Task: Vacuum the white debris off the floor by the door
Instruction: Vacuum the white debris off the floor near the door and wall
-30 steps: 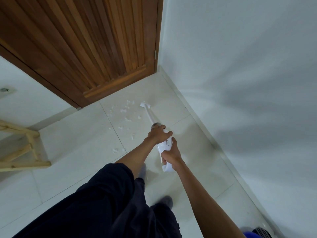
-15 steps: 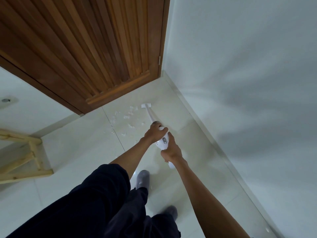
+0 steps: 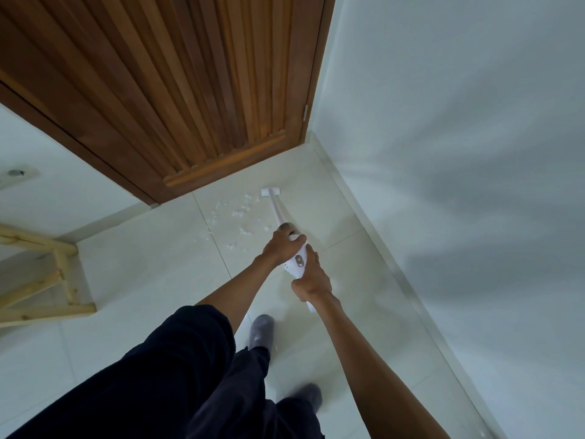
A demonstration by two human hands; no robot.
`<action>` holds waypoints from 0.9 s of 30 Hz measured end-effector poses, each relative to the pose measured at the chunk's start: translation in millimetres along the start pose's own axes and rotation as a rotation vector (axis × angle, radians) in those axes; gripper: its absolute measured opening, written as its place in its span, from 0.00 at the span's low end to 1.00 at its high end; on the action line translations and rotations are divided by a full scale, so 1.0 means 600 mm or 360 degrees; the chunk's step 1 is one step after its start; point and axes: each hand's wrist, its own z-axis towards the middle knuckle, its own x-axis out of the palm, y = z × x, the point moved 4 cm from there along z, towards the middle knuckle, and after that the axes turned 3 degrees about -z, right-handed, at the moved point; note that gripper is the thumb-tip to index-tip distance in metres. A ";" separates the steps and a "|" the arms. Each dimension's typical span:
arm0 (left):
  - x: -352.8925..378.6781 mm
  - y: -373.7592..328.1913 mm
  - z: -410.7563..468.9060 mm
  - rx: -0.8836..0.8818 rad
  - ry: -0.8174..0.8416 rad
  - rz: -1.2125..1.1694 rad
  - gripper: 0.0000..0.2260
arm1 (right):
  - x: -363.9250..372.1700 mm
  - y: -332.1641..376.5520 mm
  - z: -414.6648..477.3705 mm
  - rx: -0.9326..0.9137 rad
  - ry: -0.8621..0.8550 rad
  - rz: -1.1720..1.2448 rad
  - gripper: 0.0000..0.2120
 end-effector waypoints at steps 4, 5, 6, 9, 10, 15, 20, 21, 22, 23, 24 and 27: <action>0.022 0.014 -0.020 -0.0012 -0.0012 0.0002 0.23 | 0.009 -0.025 -0.021 0.0021 0.0017 -0.0001 0.42; 0.029 0.018 -0.025 -0.0003 -0.0021 0.0017 0.20 | 0.012 -0.032 -0.027 0.0025 0.0023 0.0000 0.42; 0.036 0.022 -0.032 0.0007 -0.0034 0.0038 0.17 | 0.013 -0.039 -0.034 0.0027 0.0026 -0.0005 0.42; 0.058 0.037 -0.052 -0.0023 -0.0030 0.0061 0.24 | 0.019 -0.060 -0.055 0.0024 0.0037 -0.0011 0.40; 0.065 0.042 -0.059 -0.0047 -0.0028 0.0061 0.27 | 0.020 -0.068 -0.062 0.0025 0.0042 -0.0008 0.39; 0.107 0.075 -0.092 -0.0105 -0.0024 0.0031 0.34 | 0.031 -0.108 -0.100 0.0018 0.0060 -0.0031 0.38; 0.147 0.098 -0.126 -0.0125 -0.0058 0.0001 0.33 | 0.041 -0.148 -0.134 0.0004 0.0082 -0.0127 0.40; 0.151 0.100 -0.131 -0.0127 -0.0070 -0.0006 0.32 | 0.042 -0.153 -0.137 0.0003 0.0088 -0.0128 0.41; 0.159 0.103 -0.139 -0.0120 -0.0078 -0.0012 0.32 | 0.044 -0.162 -0.145 -0.0001 0.0097 -0.0127 0.42; 0.167 0.106 -0.147 -0.0113 -0.0085 -0.0016 0.31 | 0.046 -0.169 -0.152 -0.0001 0.0102 -0.0125 0.42; 0.173 0.110 -0.153 -0.0103 -0.0088 -0.0019 0.31 | 0.047 -0.177 -0.157 -0.0003 0.0104 -0.0123 0.42; 0.191 0.115 -0.173 -0.0104 -0.0104 -0.0051 0.30 | 0.051 -0.197 -0.172 -0.0027 0.0106 -0.0135 0.41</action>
